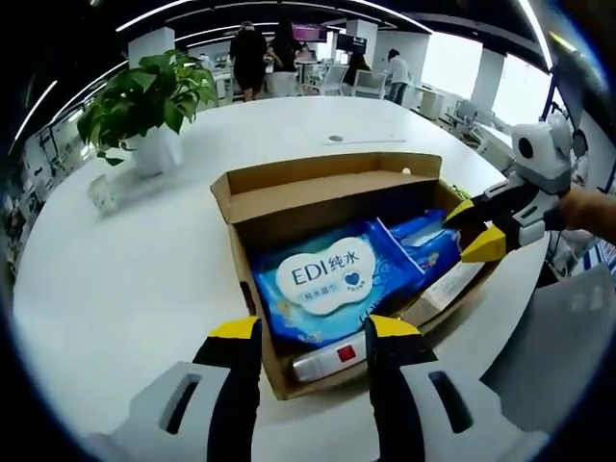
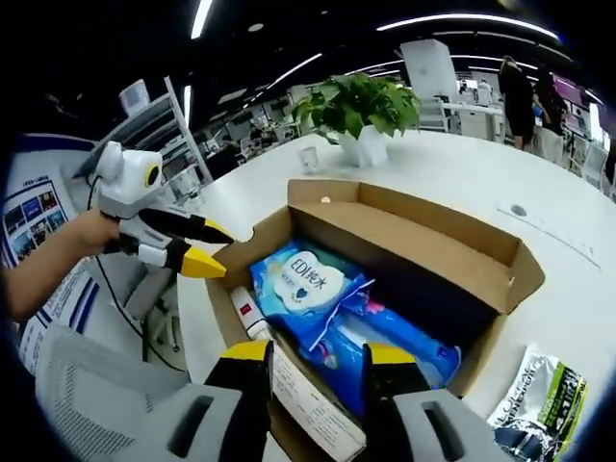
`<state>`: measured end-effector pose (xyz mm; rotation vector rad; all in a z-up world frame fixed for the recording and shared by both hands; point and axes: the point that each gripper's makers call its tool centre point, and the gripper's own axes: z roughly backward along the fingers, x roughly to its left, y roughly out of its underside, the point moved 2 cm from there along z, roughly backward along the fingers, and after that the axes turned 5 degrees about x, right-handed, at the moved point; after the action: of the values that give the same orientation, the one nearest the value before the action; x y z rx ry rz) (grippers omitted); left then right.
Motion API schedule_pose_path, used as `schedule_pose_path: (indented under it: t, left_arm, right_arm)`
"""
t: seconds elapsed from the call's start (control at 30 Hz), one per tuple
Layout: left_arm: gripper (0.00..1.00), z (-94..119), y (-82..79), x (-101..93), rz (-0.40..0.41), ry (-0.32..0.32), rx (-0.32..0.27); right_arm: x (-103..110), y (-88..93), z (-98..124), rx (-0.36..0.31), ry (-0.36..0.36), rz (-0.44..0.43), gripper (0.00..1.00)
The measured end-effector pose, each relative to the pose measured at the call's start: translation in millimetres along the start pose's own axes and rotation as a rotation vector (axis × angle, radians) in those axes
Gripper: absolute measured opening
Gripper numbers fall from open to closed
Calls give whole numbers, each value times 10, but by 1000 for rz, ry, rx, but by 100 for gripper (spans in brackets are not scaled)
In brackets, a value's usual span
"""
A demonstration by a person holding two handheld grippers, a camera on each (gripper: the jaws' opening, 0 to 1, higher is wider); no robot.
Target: Operate the shoe box by opening the lid, removing the specified soft item, and placing it in the target area until the item is outside and the box remains undamaged.
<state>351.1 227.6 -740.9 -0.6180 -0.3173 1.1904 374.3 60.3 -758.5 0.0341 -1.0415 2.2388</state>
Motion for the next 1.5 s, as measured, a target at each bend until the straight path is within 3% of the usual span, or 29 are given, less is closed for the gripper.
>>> schedule_pose_path:
  t: [0.6, 1.0, 1.5]
  left_arm:
    - [43, 41, 43, -16, 12, -1, -3]
    - [42, 66, 55, -21, 18, -4, -10]
    - [40, 68, 46, -10, 22, -6, -16]
  right_arm:
    - [9, -122, -436, 41, -44, -51, 28]
    - [-2, -97, -493, 56, -35, -92, 23]
    - [-14, -66, -576, 71, -39, -142, 9]
